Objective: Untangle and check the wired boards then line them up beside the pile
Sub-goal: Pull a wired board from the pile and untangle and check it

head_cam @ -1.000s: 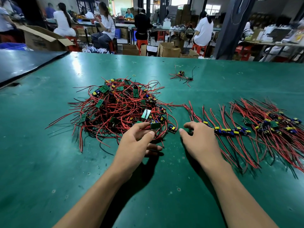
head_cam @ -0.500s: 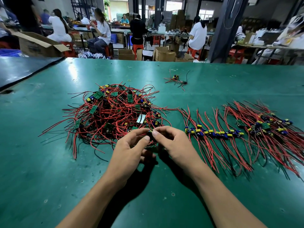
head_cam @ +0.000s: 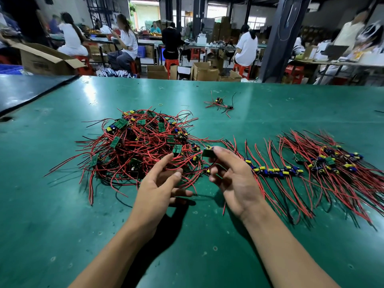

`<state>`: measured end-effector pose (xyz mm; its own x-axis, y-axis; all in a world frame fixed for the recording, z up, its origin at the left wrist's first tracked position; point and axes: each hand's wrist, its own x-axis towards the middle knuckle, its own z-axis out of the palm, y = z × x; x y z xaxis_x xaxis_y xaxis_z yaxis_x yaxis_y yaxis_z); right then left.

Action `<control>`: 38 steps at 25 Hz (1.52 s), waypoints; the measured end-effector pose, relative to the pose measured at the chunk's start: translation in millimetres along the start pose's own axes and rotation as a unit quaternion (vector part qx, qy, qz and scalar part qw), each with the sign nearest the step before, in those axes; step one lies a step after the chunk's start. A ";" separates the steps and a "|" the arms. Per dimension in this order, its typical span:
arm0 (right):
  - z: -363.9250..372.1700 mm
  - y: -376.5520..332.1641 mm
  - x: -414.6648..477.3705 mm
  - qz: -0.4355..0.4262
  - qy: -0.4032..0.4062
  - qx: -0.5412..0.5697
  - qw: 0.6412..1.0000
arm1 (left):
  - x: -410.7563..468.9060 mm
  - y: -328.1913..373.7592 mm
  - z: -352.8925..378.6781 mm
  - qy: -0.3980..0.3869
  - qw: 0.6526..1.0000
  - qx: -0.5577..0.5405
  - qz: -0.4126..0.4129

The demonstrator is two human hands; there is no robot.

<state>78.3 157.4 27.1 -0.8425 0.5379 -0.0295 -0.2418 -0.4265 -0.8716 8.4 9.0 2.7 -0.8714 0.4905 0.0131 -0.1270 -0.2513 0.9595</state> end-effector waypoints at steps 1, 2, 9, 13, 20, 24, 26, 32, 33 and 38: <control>-1.3 -3.1 0.2 0.005 0.001 0.031 1.000 | 0.5 0.5 -1.0 0.006 1.000 -0.009 -0.001; -2.8 -6.4 0.7 0.012 0.000 0.067 0.998 | 0.9 1.0 -2.1 0.014 1.000 -0.019 -0.004; -6.3 -13.6 1.9 0.076 -0.054 0.158 0.983 | -2.3 -2.7 -3.2 0.019 0.997 0.069 0.035; 1.2 0.3 -2.7 0.170 -0.120 0.091 0.974 | -6.4 -1.6 1.2 -0.018 0.996 0.083 0.039; 13.6 20.1 -15.3 0.207 -0.209 -0.071 0.953 | -11.2 5.1 5.0 -0.010 0.998 0.039 0.054; 6.2 18.6 -12.3 0.117 -0.132 -0.219 0.960 | -10.3 7.3 2.7 -0.003 0.999 0.020 0.025; 2.6 16.1 -7.4 0.065 -0.092 -0.256 0.960 | -9.2 6.1 1.4 -0.004 1.000 0.028 0.010; -4.3 16.2 -4.0 0.085 -0.162 -0.152 0.971 | -8.6 0.8 2.4 -0.062 0.996 0.050 -0.043; -3.9 16.2 -4.1 0.071 -0.163 -0.169 0.969 | -8.8 0.4 1.8 -0.071 0.995 0.055 -0.043; 1.9 13.5 -1.6 0.073 -0.108 -0.230 0.965 | -10.0 3.3 0.9 -0.148 0.985 0.058 -0.062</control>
<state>75.5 149.4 16.3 -0.9437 0.3120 -0.1097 0.0847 -0.0927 -0.9921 17.1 4.1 6.1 -0.6743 0.7373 -0.0411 -0.1533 -0.0854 0.9845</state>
